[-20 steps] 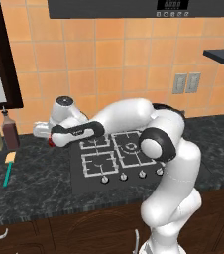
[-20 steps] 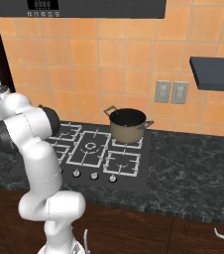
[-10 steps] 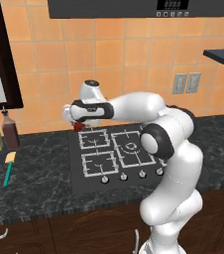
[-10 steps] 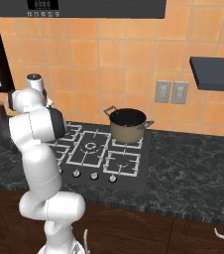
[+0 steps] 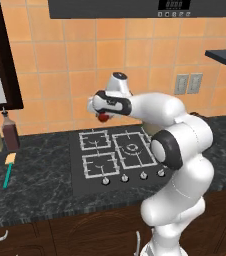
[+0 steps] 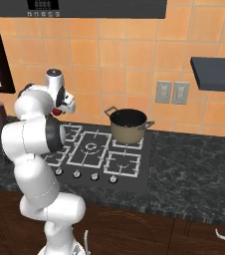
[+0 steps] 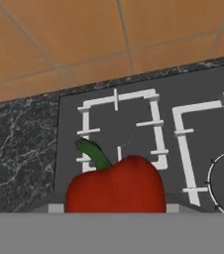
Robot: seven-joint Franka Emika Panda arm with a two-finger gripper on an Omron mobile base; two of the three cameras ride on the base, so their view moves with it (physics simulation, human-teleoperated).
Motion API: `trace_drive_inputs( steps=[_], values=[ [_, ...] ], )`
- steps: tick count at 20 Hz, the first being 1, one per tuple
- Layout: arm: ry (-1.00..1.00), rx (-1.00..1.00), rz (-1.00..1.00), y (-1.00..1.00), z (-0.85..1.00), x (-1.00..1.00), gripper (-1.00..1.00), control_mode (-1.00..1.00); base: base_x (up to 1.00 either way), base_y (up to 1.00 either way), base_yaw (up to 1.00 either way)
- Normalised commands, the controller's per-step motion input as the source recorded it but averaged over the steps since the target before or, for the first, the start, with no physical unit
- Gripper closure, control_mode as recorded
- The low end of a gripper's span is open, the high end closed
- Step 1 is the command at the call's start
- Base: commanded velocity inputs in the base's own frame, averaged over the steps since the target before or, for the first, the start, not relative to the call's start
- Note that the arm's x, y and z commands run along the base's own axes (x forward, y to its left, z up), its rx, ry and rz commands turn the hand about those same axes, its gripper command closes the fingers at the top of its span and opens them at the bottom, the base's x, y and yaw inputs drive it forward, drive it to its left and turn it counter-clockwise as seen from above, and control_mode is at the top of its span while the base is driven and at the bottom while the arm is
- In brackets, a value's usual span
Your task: Put the bell pepper and onion in the pot. Retrieve the spatula and lightly stir the vegetables in the pot.
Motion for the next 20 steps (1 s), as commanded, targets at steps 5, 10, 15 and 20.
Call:
trace_drive_inputs(
  steps=[5,10,15,20],
  values=[
    [-0.2,-0.01,0.12,-1.0,0.42,0.0,1.0,-1.0,0.0,0.0,0.0],
    [-0.04,-0.07,0.08,-1.0,0.51,0.0,1.0,-1.0,0.0,0.0,0.0],
    [0.01,-0.07,0.04,-1.0,0.2,0.0,1.0,-1.0,0.0,0.0,0.0],
    [0.01,-0.06,0.0,-1.0,0.0,0.0,1.0,-1.0,0.0,0.0,0.0]
  ],
)
